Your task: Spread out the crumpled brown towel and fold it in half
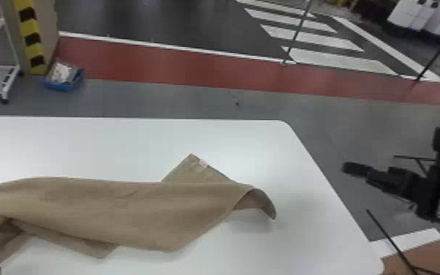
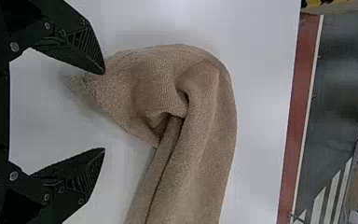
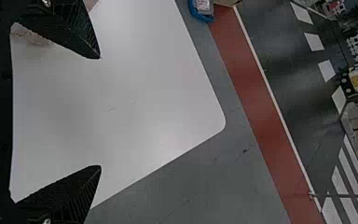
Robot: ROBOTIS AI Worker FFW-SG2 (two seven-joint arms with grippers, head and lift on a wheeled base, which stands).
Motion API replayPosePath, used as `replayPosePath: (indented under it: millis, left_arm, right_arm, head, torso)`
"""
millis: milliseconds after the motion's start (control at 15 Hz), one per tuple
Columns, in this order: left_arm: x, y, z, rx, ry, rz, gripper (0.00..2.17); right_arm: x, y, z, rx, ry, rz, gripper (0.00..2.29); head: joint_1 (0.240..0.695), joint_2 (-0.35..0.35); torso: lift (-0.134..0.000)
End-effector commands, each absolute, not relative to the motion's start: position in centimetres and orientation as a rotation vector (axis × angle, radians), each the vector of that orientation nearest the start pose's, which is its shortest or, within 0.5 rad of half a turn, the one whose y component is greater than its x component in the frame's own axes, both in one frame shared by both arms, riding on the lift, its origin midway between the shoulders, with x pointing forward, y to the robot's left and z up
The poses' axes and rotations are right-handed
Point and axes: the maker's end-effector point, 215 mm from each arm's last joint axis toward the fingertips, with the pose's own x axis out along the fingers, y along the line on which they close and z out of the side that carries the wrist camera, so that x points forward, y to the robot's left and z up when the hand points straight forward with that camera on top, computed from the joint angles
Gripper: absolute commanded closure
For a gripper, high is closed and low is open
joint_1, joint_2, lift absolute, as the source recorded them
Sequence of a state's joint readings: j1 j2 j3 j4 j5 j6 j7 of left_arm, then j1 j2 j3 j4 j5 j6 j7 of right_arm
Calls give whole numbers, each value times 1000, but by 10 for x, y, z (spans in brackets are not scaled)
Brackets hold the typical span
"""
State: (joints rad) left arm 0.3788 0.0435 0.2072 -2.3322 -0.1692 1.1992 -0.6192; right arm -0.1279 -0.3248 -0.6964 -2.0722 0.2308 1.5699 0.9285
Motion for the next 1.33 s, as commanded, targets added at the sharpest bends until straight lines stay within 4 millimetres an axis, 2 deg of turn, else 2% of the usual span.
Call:
replayPosePath:
  millis: [0,133,200,333,467,600,800,933,1067,1200,1267]
  left_arm:
    - [368,263,-456,-69,843,-224,353]
    - [371,264,-459,-60,843,-220,367]
    - [375,268,-459,-30,830,-207,586]
    - [382,275,-457,9,806,-182,1207]
    - [388,282,-447,23,774,-167,1244]
    - [395,285,-429,32,725,-165,1858]
    - [391,305,-379,-15,666,-181,1889]
    - [399,309,-332,-133,622,-238,1885]
    - [417,305,-275,-272,536,-337,1885]
    - [440,311,-242,-275,471,-348,1889]
    - [446,307,-235,-316,463,-374,1885]
  right_arm:
    - [427,-522,-304,387,669,-86,36]
    - [419,-530,-301,393,659,-91,36]
    - [412,-535,-301,397,656,-99,36]
    - [404,-541,-301,413,649,-103,36]
    - [398,-546,-302,427,644,-109,36]
    - [388,-550,-308,443,649,-122,36]
    - [379,-550,-317,447,660,-127,36]
    - [378,-548,-318,445,661,-127,36]
    - [380,-543,-315,432,656,-117,36]
    - [382,-541,-312,419,655,-116,36]
    - [383,-541,-310,407,654,-118,36]
  head:
    - [695,-350]
    - [695,-350]
    - [695,-350]
    - [695,-350]
    - [695,-350]
    - [695,-350]
    - [695,-350]
    - [695,-350]
    - [695,-350]
    - [695,-350]
    - [695,-342]
  torso:
    - [-125]
    - [-125]
    - [-125]
    - [-125]
    - [-125]
    - [-125]
    - [-125]
    - [-125]
    - [-125]
    - [-125]
    - [-125]
